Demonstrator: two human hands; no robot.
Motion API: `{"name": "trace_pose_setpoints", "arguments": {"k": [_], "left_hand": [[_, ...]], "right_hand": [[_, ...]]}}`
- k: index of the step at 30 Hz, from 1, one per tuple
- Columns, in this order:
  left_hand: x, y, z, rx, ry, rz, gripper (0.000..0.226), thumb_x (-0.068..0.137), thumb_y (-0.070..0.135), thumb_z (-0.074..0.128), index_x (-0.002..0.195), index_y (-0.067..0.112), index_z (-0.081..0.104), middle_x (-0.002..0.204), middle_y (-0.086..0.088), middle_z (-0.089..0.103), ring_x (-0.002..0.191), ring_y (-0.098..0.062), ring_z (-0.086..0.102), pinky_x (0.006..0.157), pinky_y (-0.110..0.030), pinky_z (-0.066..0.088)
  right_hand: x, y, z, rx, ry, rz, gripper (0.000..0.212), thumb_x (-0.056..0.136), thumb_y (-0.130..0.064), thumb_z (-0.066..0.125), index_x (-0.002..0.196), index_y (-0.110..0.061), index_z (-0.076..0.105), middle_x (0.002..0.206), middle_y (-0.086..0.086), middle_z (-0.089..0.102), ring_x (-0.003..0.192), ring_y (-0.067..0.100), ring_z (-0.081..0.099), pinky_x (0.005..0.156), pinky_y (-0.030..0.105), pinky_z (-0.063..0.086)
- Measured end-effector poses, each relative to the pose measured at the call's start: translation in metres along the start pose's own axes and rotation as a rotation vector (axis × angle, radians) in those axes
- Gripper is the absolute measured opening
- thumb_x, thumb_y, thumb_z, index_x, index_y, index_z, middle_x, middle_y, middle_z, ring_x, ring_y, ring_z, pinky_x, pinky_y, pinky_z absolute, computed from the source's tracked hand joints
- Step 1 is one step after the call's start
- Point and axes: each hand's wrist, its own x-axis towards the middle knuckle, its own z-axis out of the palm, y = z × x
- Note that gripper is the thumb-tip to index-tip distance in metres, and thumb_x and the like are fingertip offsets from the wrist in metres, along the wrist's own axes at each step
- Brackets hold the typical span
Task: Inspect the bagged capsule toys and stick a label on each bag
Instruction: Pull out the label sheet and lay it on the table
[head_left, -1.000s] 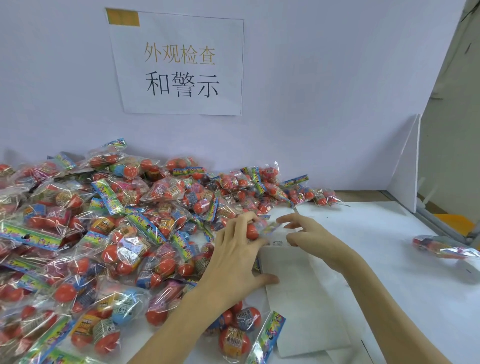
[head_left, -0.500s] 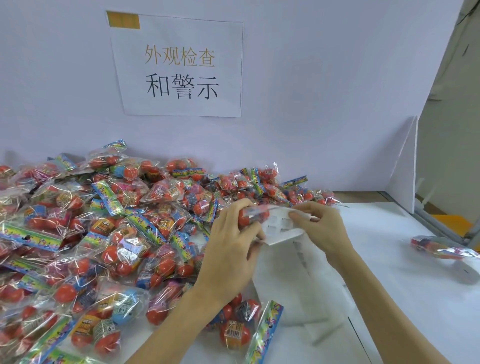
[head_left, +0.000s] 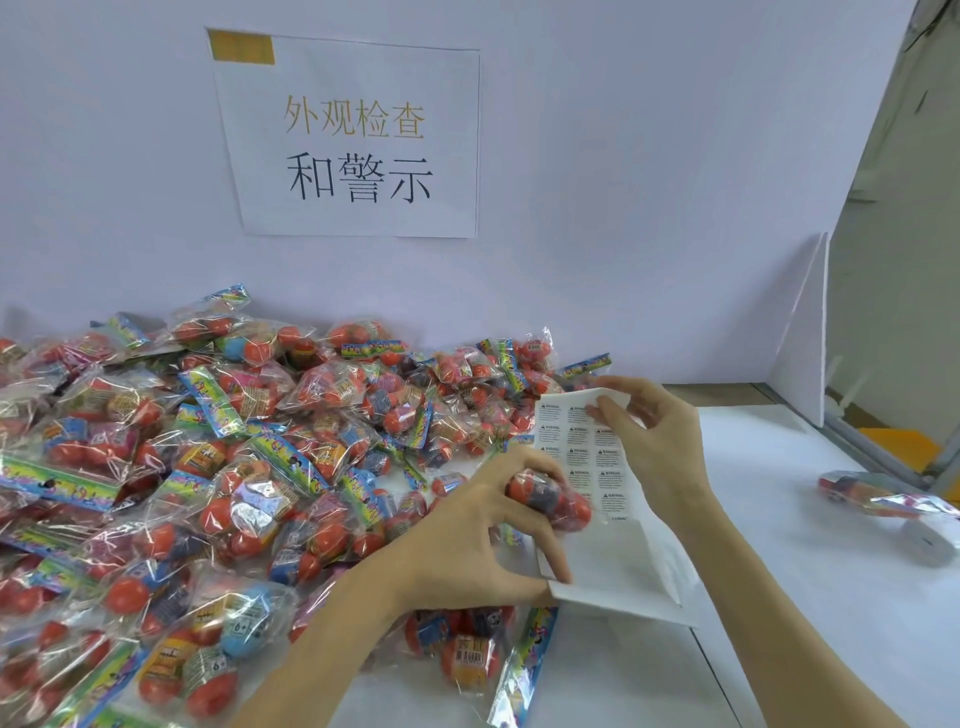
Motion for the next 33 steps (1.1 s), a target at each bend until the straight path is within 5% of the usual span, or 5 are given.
{"name": "trace_pose_setpoints", "arguments": {"k": [7,16,25,28,33], "left_hand": [[-0.002,0.019,-0.010,-0.047,-0.051,-0.006,0.011,0.078,0.033,0.090,0.086,0.030,0.083,0.148,0.022,0.036,0.148,-0.004,0.031,0.111,-0.006,0.025],[0.000,0.044,-0.011,0.132,-0.043,0.194,0.011,0.078,0.034,0.091,0.084,0.026,0.085,0.132,0.015,0.051,0.131,-0.016,0.051,0.105,-0.035,0.043],[0.008,0.013,0.016,0.794,-0.113,0.160,0.011,0.082,0.030,0.071,0.072,0.027,0.076,0.128,0.006,0.056,0.111,-0.019,0.053,0.098,-0.036,0.044],[0.007,0.010,0.018,0.828,-0.054,0.159,0.041,0.087,0.049,0.046,0.070,0.028,0.077,0.122,0.007,0.058,0.102,-0.018,0.054,0.091,-0.036,0.042],[0.005,0.012,0.016,0.917,-0.115,0.174,0.039,0.082,0.064,0.055,0.093,0.034,0.077,0.125,0.008,0.048,0.107,-0.015,0.046,0.098,-0.038,0.040]], "right_hand": [[0.003,-0.008,0.002,0.391,0.039,0.117,0.014,0.091,-0.001,0.076,0.095,-0.014,0.082,0.095,0.014,0.079,0.091,0.023,0.076,0.081,0.022,0.059],[0.014,-0.030,-0.007,0.693,0.037,0.000,0.021,0.086,-0.009,0.074,0.106,-0.004,0.076,0.103,0.007,0.078,0.094,0.014,0.072,0.091,0.020,0.056],[0.009,-0.040,-0.007,0.322,0.171,-0.180,0.015,0.094,-0.013,0.075,0.106,-0.018,0.081,0.109,0.001,0.080,0.097,0.011,0.071,0.085,0.021,0.054],[0.007,-0.048,-0.009,0.232,0.249,-0.271,0.014,0.095,-0.016,0.074,0.106,-0.021,0.082,0.100,-0.003,0.081,0.087,0.008,0.070,0.079,0.020,0.054],[0.006,-0.057,-0.008,0.190,0.330,-0.402,0.017,0.096,-0.013,0.075,0.113,-0.015,0.080,0.104,-0.004,0.081,0.096,0.016,0.076,0.088,0.025,0.058]]}}
